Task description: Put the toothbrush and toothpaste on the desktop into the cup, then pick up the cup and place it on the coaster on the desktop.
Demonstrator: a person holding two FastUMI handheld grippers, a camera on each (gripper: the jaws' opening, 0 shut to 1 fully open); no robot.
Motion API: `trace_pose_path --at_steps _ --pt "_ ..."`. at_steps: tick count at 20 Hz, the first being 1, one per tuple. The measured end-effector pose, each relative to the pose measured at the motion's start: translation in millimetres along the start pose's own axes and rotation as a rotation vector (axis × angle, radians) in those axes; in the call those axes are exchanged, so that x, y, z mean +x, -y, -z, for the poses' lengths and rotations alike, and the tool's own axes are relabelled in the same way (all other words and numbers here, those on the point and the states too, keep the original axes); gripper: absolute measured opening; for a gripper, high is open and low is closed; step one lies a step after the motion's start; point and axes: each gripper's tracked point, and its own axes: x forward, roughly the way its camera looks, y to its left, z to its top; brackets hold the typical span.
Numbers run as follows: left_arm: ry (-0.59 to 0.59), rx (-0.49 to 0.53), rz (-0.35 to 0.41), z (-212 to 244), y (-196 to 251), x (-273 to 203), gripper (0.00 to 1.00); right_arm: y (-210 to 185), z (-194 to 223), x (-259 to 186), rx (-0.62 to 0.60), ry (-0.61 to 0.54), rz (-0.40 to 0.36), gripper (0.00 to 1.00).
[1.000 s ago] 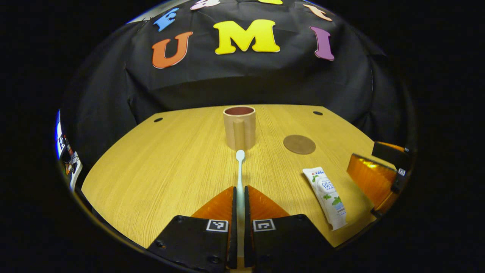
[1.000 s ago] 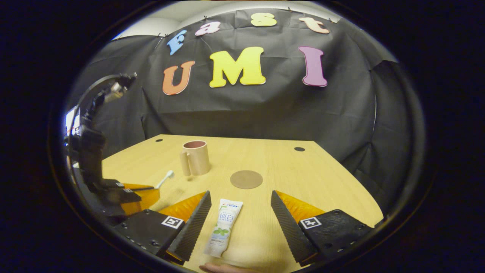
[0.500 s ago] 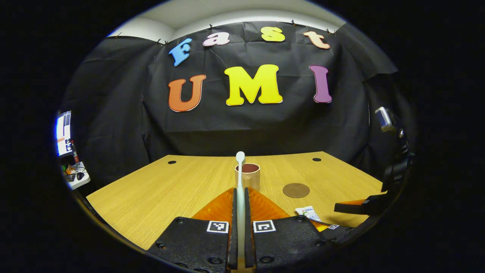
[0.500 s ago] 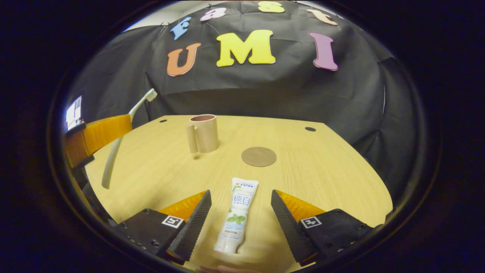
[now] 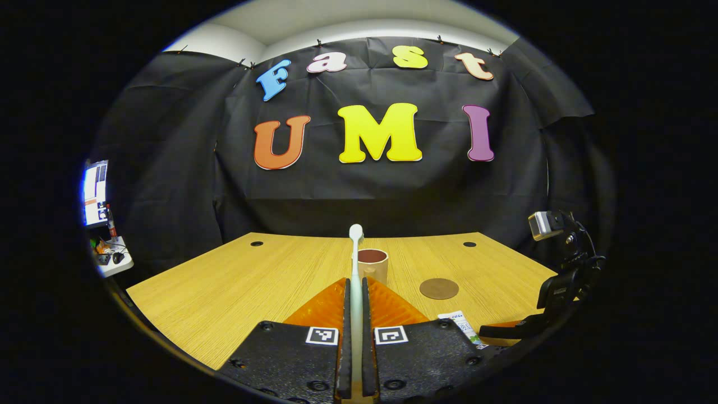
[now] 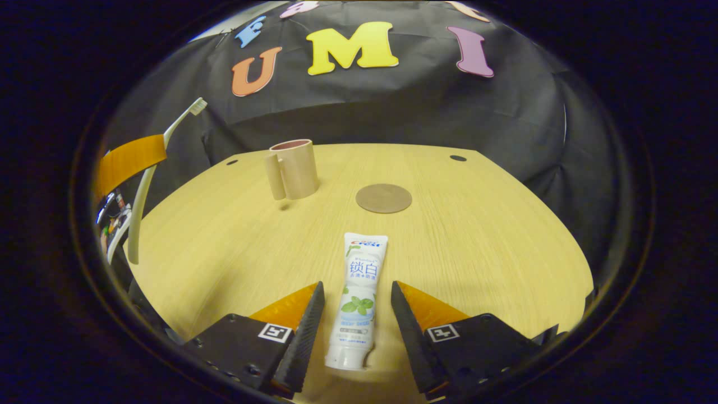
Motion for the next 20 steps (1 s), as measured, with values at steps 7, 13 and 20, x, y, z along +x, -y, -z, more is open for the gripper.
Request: trace_pose_path --at_steps 7,13,20 --pt "0.000 0.002 0.009 0.2 2.4 2.1 0.10 -2.4 4.2 0.2 0.016 -0.024 -0.021 0.36" --pt "-0.023 -0.010 -0.011 5.2 -6.5 13.3 0.10 -7.0 -8.8 -5.8 0.010 0.035 -0.071 0.27" --pt "-0.064 -0.051 -0.008 7.2 -17.8 45.6 0.10 -12.9 -68.3 -43.2 0.013 0.284 -0.134 0.27"
